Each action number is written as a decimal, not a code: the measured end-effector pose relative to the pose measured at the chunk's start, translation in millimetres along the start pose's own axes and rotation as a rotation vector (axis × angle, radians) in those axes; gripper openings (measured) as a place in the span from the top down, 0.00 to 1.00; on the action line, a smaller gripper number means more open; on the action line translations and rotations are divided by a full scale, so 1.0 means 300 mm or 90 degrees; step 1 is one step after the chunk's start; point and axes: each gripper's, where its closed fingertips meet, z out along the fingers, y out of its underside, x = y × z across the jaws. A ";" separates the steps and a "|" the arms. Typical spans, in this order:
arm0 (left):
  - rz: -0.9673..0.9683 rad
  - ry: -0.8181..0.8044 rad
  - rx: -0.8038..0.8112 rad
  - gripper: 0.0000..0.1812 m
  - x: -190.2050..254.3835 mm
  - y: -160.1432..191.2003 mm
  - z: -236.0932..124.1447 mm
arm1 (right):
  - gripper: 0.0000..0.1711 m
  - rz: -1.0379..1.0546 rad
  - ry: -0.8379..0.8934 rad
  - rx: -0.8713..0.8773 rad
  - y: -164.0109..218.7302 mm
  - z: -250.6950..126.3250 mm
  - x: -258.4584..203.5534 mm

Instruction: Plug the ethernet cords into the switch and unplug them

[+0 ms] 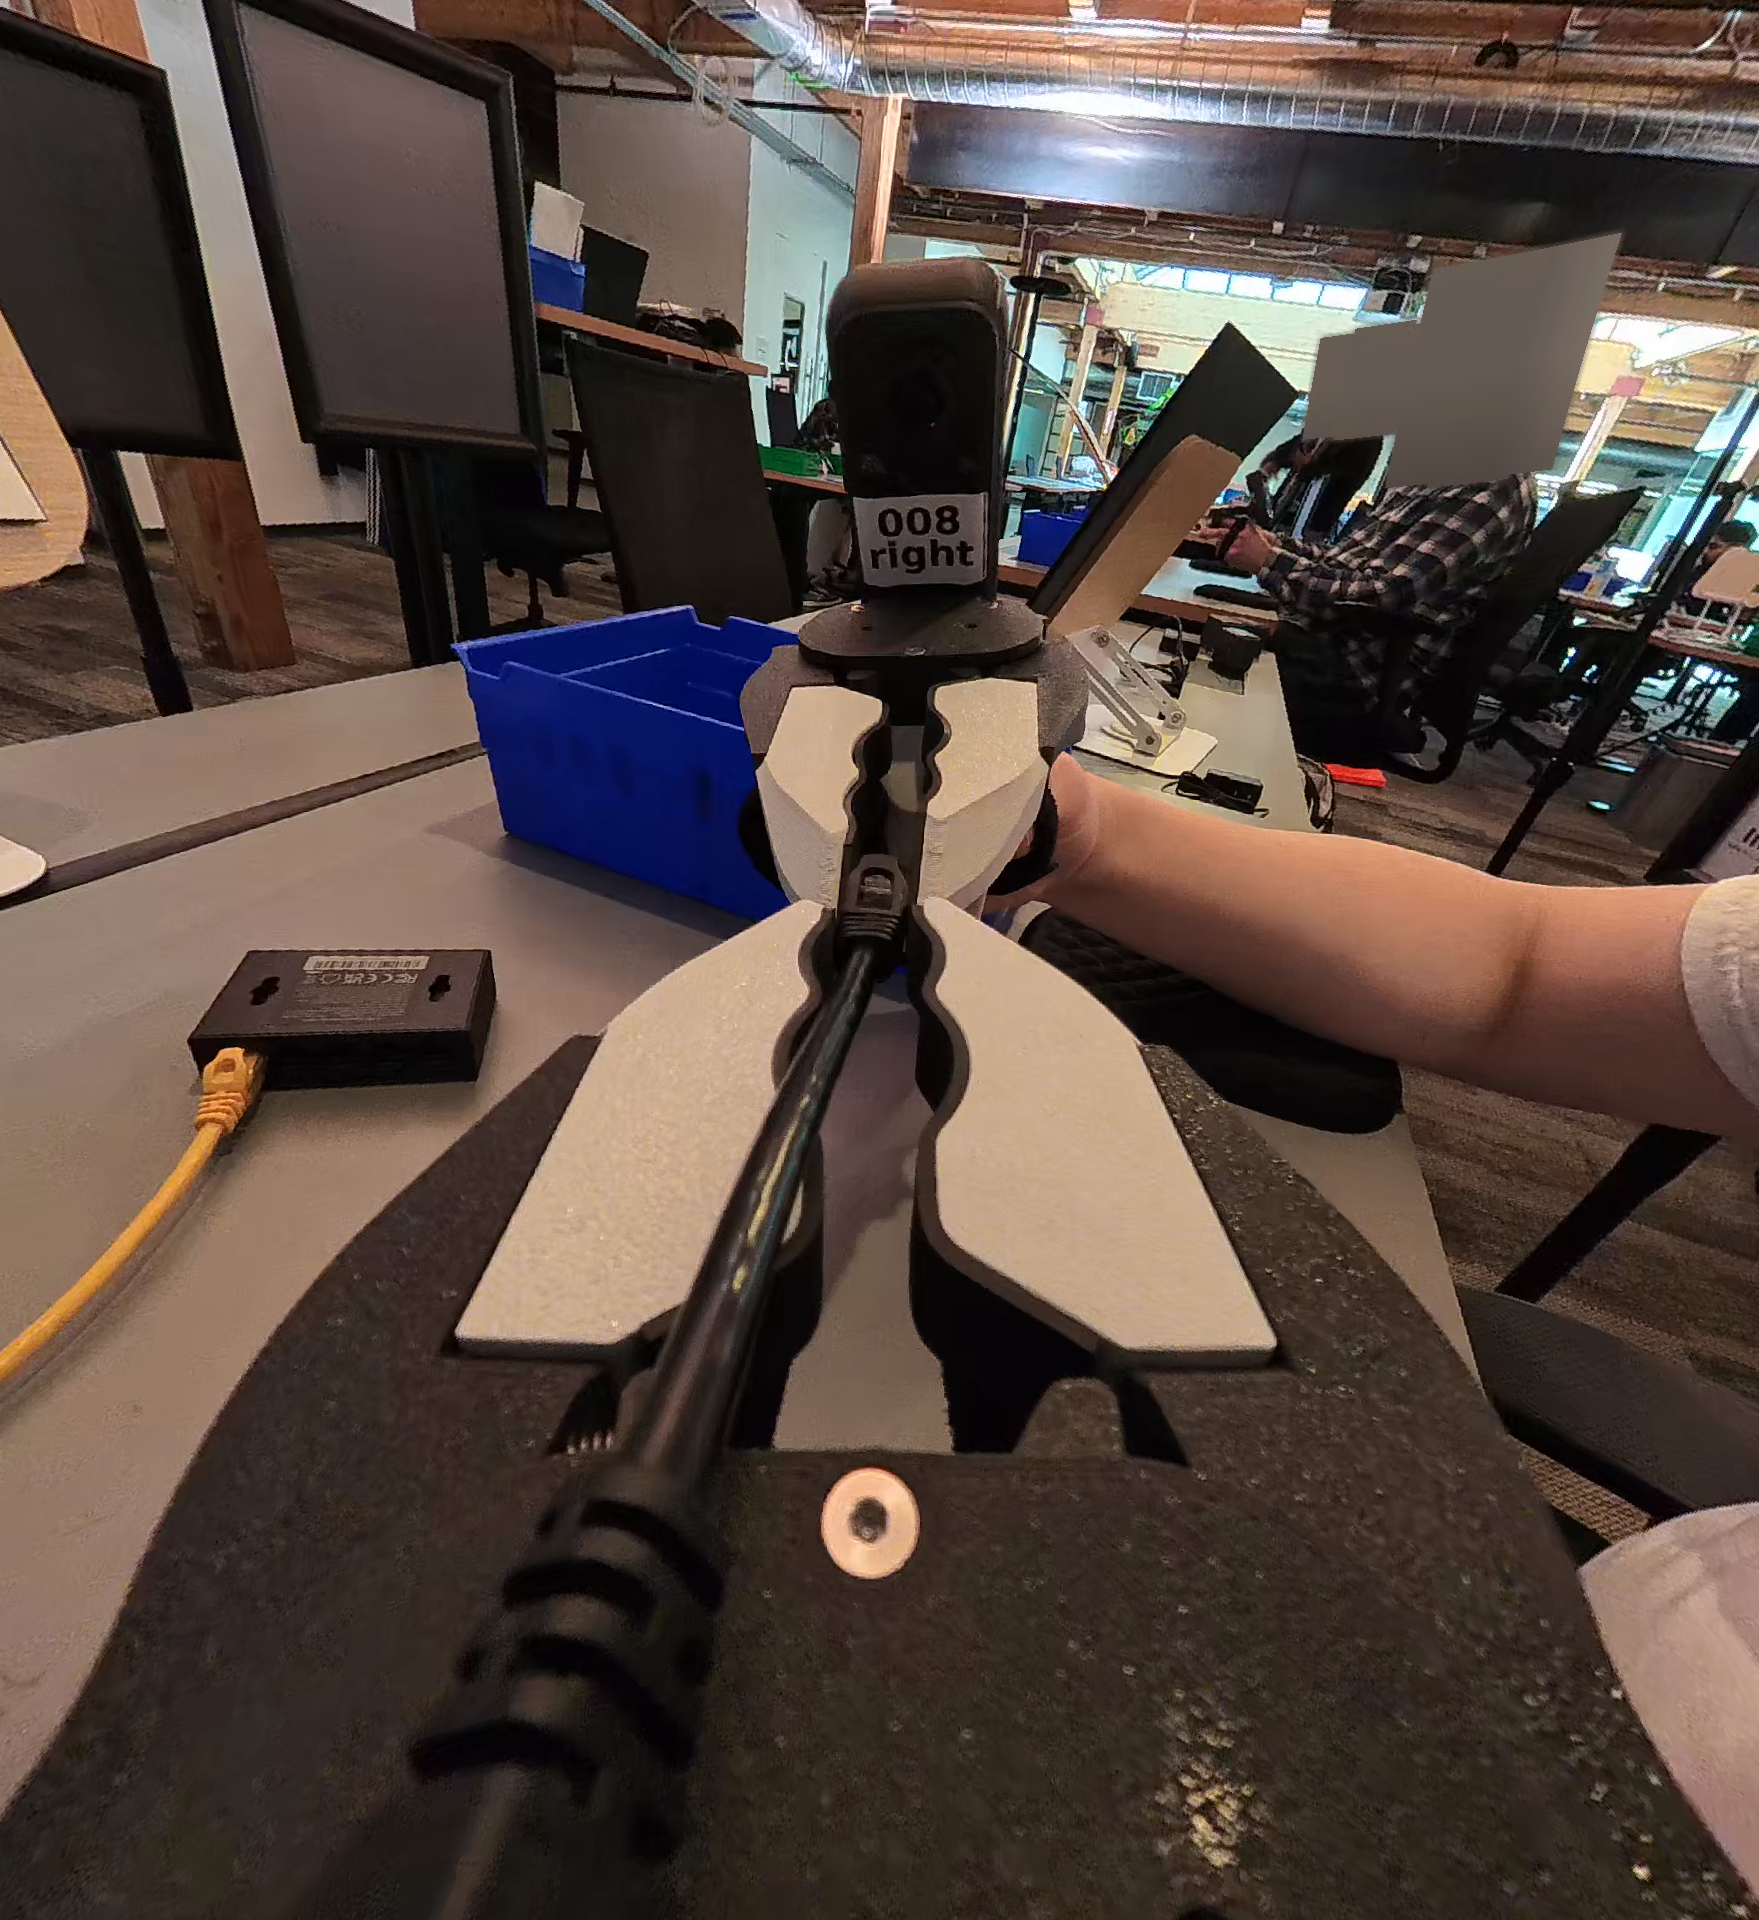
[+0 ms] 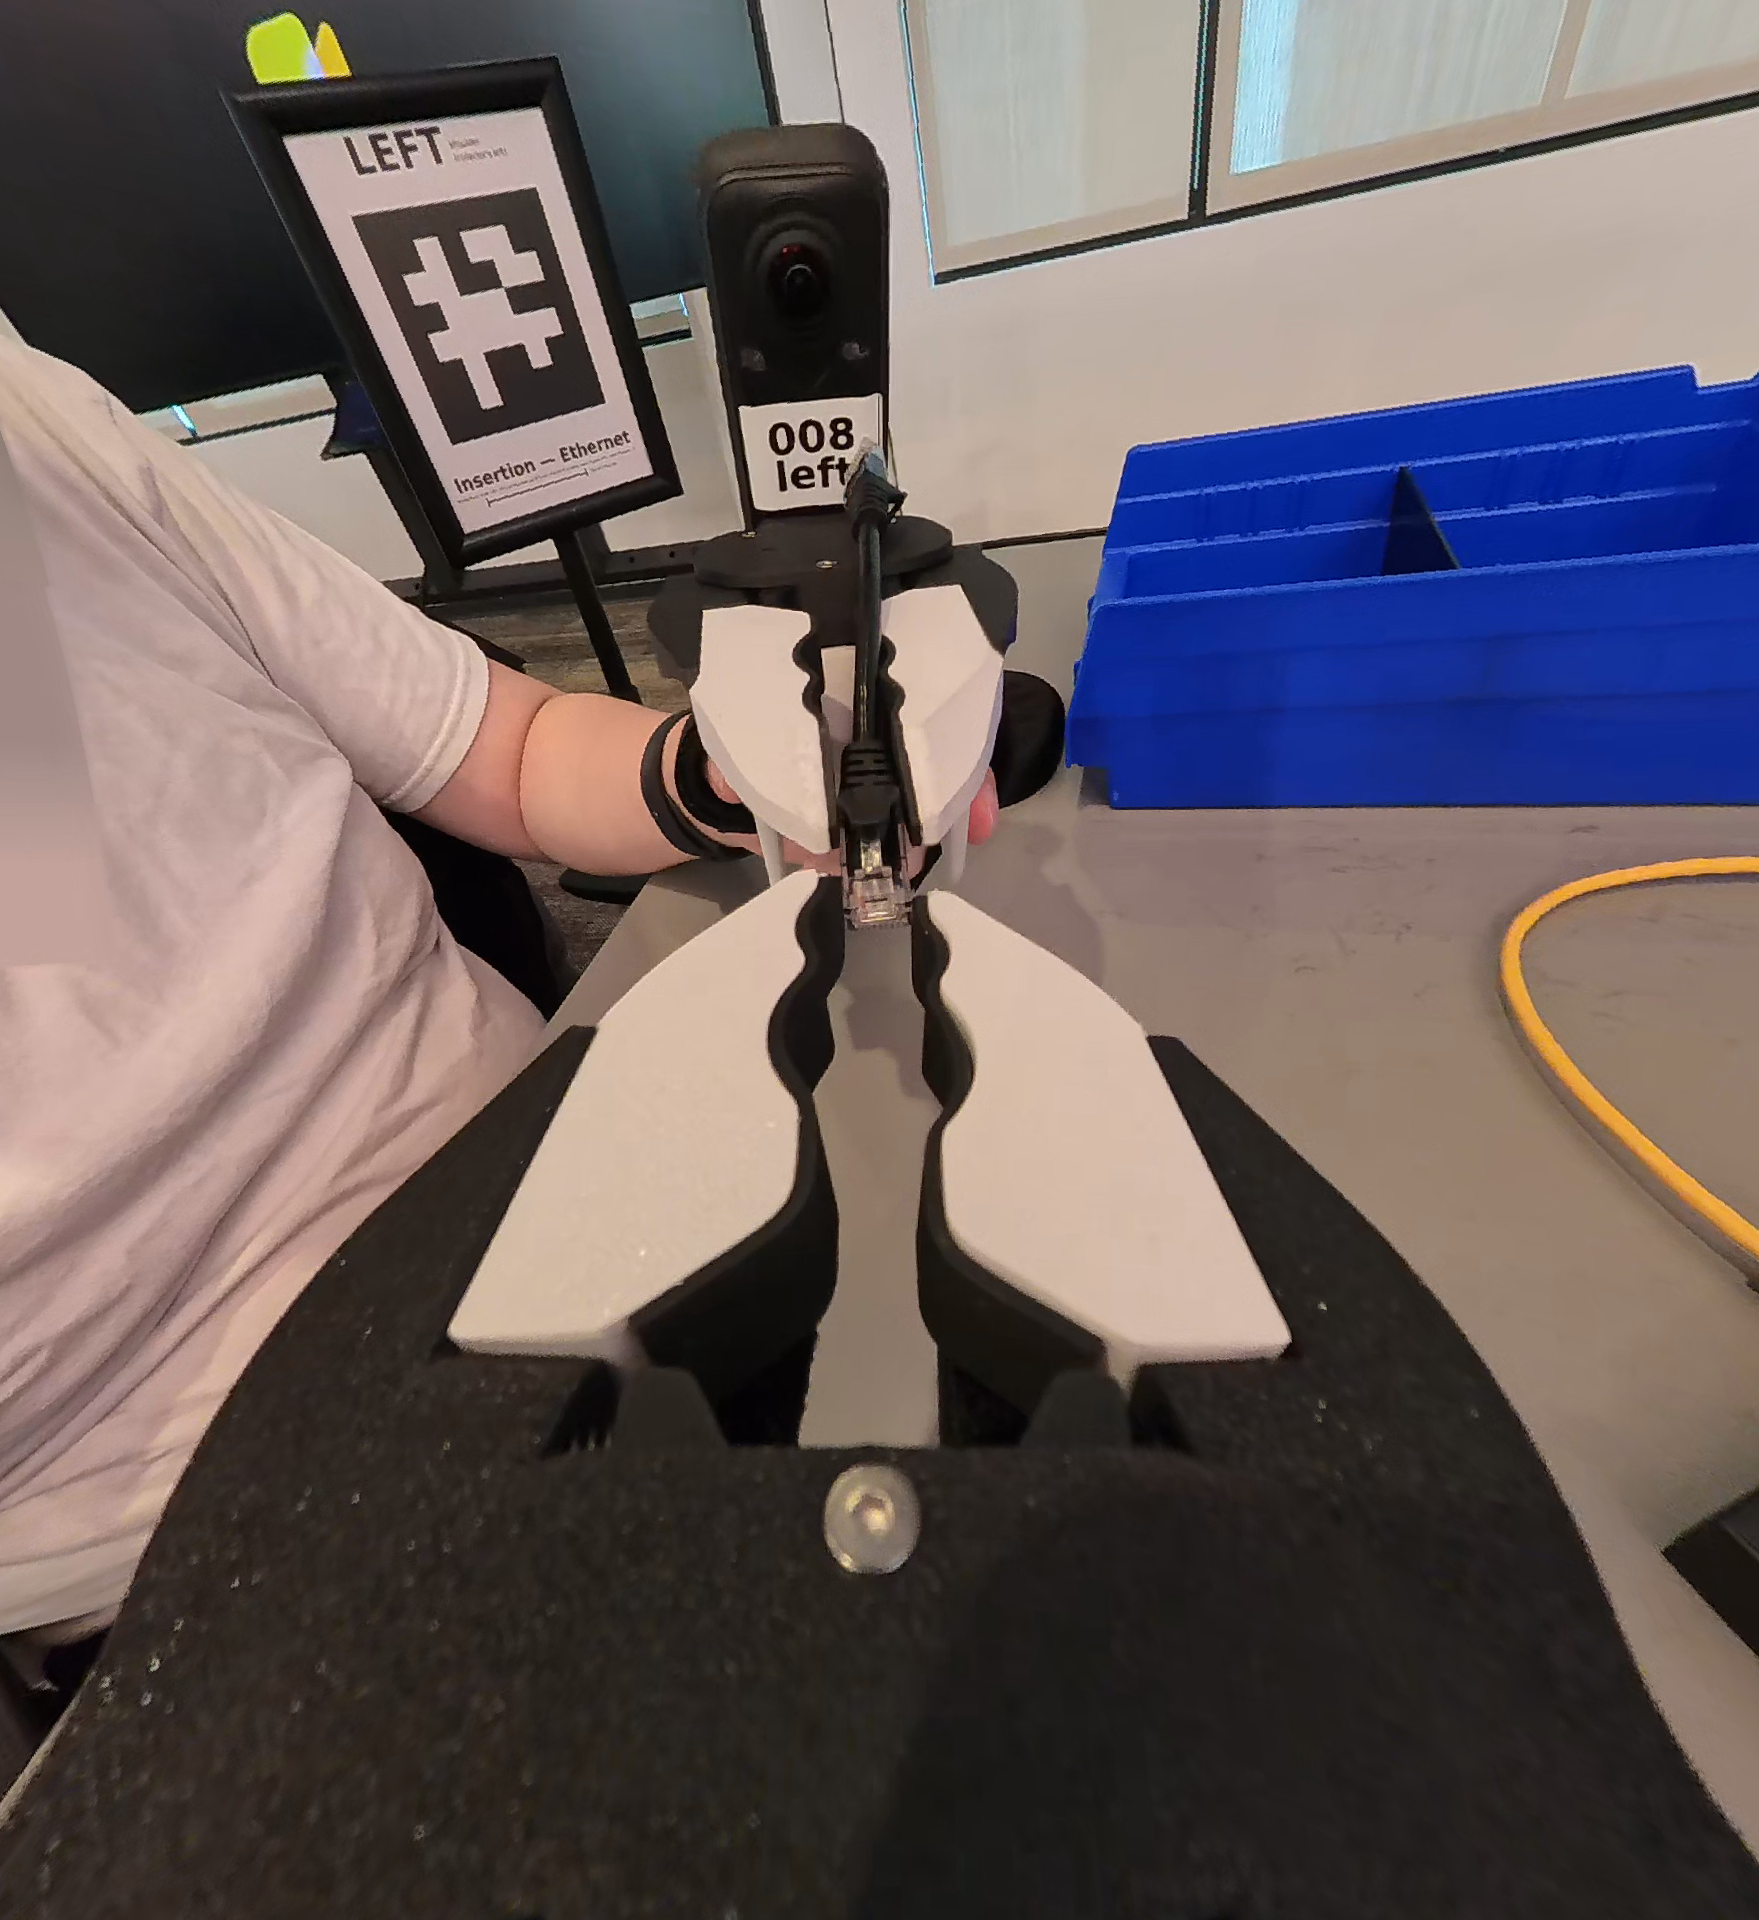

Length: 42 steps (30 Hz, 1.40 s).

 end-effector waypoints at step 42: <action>0.162 -0.678 -0.039 0.94 -0.484 -0.134 -0.210 | 0.76 0.048 0.198 0.070 0.003 -0.025 0.172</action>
